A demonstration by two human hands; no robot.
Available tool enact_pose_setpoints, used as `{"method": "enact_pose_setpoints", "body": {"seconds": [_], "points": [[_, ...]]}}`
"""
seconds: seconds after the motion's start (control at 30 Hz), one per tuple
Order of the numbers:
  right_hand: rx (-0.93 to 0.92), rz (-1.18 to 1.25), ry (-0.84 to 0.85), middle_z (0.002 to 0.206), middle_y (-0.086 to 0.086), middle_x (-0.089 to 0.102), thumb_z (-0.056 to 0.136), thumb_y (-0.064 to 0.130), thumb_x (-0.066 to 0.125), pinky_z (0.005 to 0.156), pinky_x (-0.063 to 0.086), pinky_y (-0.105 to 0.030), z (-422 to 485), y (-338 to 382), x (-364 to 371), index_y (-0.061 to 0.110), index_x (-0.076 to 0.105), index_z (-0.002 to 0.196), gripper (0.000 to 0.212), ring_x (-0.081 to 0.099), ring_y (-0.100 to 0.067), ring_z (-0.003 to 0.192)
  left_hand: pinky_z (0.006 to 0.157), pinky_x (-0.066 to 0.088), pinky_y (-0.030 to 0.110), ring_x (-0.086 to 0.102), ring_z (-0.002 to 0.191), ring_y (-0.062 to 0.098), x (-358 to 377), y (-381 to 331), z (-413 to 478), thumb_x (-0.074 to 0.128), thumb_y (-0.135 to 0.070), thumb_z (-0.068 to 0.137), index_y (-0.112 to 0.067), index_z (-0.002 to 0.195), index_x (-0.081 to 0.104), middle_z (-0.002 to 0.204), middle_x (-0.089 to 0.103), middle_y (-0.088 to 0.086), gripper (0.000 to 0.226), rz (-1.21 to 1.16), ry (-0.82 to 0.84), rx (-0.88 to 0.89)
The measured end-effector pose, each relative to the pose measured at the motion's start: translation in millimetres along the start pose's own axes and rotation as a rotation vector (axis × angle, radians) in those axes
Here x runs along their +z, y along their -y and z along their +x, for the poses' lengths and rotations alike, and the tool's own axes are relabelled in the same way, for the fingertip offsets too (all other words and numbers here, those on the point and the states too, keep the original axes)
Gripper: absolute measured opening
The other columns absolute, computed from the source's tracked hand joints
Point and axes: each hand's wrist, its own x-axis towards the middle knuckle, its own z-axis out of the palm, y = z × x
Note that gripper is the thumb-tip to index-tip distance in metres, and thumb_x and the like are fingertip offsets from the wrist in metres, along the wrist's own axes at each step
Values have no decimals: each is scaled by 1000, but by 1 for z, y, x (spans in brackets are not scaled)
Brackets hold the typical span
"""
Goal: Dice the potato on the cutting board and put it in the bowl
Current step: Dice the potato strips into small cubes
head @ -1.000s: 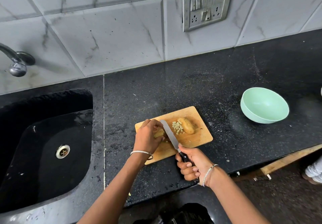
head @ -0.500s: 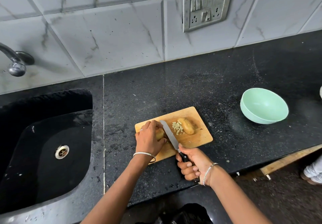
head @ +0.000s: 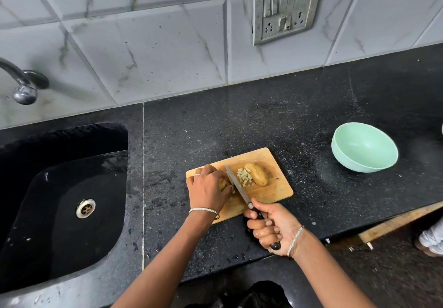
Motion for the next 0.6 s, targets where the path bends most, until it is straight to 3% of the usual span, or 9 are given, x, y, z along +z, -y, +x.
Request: {"method": "enact_pose_setpoints", "body": {"seconds": [0.6], "points": [[-4,-177,-157,51,5,22,95,44,50,29,12,-12,-18,2,9,11,51,74,39,15,-3,33,90,31,40,49,110,20,-2,-5,5,70,-46,75,-35,99,69,109,61,-10,26,-22,-14,-72]]}}
